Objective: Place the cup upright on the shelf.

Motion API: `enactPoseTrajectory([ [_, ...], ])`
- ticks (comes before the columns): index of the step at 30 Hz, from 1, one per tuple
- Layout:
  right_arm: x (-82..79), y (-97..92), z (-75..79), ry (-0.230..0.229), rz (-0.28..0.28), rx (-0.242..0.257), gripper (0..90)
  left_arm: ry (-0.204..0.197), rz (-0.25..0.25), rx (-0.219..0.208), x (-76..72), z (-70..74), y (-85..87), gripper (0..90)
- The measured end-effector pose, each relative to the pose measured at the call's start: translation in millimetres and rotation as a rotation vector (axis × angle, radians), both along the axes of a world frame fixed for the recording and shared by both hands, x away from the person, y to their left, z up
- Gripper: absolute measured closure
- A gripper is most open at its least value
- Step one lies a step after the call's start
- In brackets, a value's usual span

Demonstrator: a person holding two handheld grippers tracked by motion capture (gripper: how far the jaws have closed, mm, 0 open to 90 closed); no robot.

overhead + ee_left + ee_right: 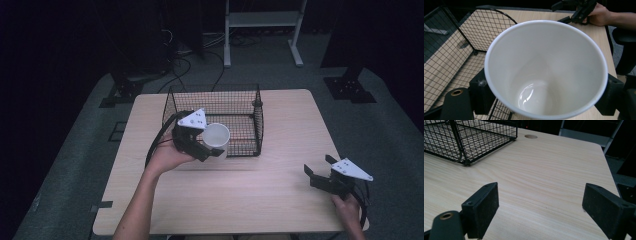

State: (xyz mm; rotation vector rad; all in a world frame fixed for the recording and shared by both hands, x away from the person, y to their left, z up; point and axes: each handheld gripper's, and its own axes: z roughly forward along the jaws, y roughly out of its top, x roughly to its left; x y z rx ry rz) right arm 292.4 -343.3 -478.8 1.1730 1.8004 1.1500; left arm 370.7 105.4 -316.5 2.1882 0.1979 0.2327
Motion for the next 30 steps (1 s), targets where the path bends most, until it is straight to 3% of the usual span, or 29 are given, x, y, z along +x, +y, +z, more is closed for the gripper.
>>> enactPoseTrajectory([
  [14, -0.1, 0.5, -0.1, -0.005, 0.001, -0.006, 13.0, 0.000, 0.008, 0.023, 22.7, 21.7, 0.1, 20.1],
  [30, 0.4, 0.3, -0.1, -0.002, -0.001, -0.003, 13.0, 0.022, 0.047, 0.018, 55.0, 32.9, 2.2, 20.1],
])
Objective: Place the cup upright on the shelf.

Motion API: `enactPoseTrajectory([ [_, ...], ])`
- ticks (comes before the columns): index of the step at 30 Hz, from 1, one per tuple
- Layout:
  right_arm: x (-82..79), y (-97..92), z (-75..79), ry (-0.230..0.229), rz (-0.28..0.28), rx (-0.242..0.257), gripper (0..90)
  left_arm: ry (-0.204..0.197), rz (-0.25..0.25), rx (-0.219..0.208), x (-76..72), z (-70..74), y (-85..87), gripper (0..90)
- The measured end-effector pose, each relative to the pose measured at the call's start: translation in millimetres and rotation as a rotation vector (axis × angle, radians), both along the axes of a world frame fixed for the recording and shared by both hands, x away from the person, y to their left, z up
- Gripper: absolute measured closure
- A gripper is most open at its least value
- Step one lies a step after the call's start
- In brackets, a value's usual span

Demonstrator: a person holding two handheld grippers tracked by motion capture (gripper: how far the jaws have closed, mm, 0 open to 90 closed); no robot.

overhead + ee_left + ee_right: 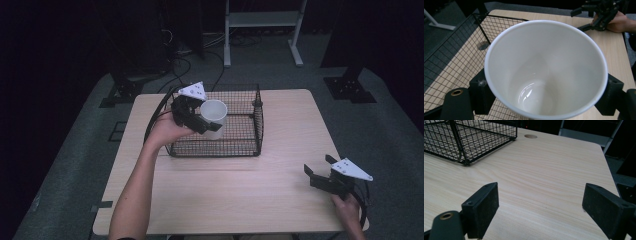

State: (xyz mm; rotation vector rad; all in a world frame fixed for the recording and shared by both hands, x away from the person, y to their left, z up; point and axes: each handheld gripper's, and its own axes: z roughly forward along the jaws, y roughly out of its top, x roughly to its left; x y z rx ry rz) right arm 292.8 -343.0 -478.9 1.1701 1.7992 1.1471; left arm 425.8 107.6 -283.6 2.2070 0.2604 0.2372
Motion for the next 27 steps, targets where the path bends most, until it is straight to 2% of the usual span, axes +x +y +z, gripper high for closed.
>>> enactPoseTrajectory([
  [6, -0.1, 0.1, 0.0, -0.001, 0.002, -0.001, 13.1, 0.001, 0.008, -0.006, 9.6, 3.4, -2.5, 20.1],
  [12, -0.3, -0.3, 0.0, -0.002, 0.004, 0.002, 13.0, 0.005, 0.012, 0.013, 15.7, 4.0, -7.3, 20.1],
  [20, -0.1, -0.5, 0.0, -0.001, 0.002, 0.003, 13.0, 0.011, 0.025, 0.029, 31.4, -0.4, -10.4, 20.1],
  [24, -0.2, -0.6, 0.0, 0.001, 0.001, 0.004, 13.0, 0.027, 0.029, 0.036, 41.0, -3.6, -12.8, 20.1],
  [27, -0.2, -0.6, 0.0, 0.001, 0.000, 0.004, 13.0, 0.032, 0.043, 0.022, 48.4, -7.0, -12.4, 20.1],
])
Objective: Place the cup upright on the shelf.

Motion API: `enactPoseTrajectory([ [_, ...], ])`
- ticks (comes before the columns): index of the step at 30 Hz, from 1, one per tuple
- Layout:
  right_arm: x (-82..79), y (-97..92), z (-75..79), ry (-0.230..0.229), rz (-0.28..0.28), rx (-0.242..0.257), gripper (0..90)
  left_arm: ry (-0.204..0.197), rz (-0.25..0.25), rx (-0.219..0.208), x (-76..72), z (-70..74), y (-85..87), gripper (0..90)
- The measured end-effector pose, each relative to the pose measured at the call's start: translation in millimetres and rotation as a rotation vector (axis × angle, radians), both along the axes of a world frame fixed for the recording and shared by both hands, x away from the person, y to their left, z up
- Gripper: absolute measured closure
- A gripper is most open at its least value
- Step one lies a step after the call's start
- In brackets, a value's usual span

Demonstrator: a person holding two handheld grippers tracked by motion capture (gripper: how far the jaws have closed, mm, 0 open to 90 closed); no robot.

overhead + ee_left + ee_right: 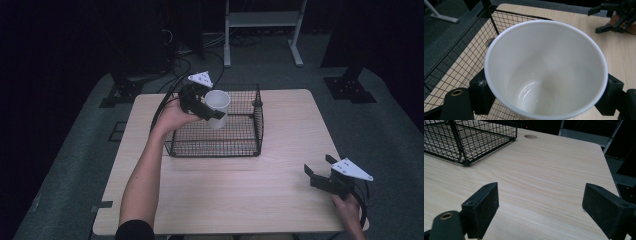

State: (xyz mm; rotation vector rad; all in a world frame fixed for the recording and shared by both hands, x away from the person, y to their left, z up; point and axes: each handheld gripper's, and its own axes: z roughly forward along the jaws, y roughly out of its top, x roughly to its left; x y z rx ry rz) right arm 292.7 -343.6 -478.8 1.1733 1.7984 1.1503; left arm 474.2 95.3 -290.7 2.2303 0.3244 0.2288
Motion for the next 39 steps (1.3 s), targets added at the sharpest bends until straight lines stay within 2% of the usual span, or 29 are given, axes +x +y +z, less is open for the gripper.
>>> enactPoseTrajectory([
  [5, 0.0, -0.1, 0.0, 0.000, 0.000, 0.001, 13.0, 0.022, 0.015, 0.007, 9.6, -8.5, -0.4, 20.1],
  [14, 0.0, -0.1, 0.0, 0.000, 0.000, 0.001, 13.0, 0.030, 0.024, 0.026, 21.7, -16.3, -5.4, 20.1],
  [17, 0.0, -0.2, 0.0, 0.000, -0.001, 0.002, 13.0, 0.037, 0.025, 0.019, 26.2, -18.0, -7.1, 20.1],
  [21, 0.0, -0.1, 0.0, 0.000, 0.000, 0.001, 13.0, 0.044, 0.032, 0.036, 32.6, -22.0, -11.3, 20.2],
  [23, 0.0, -0.2, 0.0, 0.000, 0.000, 0.002, 13.0, 0.036, 0.041, 0.051, 34.5, -25.1, -14.1, 20.2],
  [30, -0.2, -0.2, 0.0, -0.001, 0.002, 0.000, 13.0, 0.054, 0.053, 0.045, 41.4, -38.0, -18.2, 20.2],
  [39, -0.1, -0.5, 0.0, -0.001, 0.003, 0.004, 13.0, 0.068, 0.059, 0.074, 45.9, -50.3, -21.8, 20.2],
])
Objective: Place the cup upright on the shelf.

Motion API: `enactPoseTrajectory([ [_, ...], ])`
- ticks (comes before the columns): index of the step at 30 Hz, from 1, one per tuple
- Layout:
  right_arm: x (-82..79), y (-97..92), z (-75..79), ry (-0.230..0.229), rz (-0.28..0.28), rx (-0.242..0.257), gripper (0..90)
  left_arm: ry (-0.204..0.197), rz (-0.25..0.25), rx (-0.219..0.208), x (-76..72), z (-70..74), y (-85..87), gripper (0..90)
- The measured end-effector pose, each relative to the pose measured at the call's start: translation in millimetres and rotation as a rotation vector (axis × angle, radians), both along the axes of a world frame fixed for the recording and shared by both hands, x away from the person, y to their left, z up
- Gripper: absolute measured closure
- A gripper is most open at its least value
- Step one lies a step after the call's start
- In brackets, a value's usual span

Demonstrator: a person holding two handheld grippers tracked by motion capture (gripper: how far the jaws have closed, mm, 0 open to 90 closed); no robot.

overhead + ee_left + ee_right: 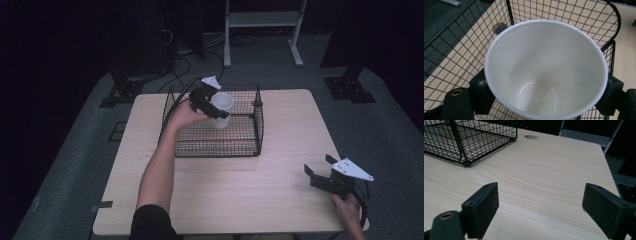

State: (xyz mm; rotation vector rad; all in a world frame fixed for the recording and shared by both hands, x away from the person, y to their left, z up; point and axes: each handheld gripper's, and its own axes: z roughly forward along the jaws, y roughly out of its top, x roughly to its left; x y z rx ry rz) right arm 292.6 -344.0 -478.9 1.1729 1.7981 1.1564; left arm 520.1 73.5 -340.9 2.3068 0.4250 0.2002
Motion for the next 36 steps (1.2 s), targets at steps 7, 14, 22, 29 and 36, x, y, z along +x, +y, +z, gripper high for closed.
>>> enactPoseTrajectory([
  [7, 0.0, -0.1, 0.0, 0.001, 0.000, 0.001, 13.0, 0.015, 0.008, 0.005, 4.1, -6.1, 0.3, 20.2],
  [14, 0.3, 0.0, 0.1, 0.003, -0.004, 0.003, 13.0, 0.041, 0.021, -0.005, 9.5, -13.4, 1.4, 20.2],
  [22, 0.2, 0.0, 0.1, 0.001, -0.003, 0.002, 13.0, 0.077, 0.009, -0.008, 15.0, -24.2, -1.7, 20.1],
  [29, 0.3, 0.1, 0.0, 0.002, -0.003, 0.002, 13.0, 0.109, 0.017, 0.019, 19.3, -33.6, -3.3, 20.1],
  [36, 0.2, 0.3, 0.0, 0.001, -0.001, 0.001, 13.0, 0.120, 0.006, 0.044, 20.3, -40.8, -8.7, 20.1],
])
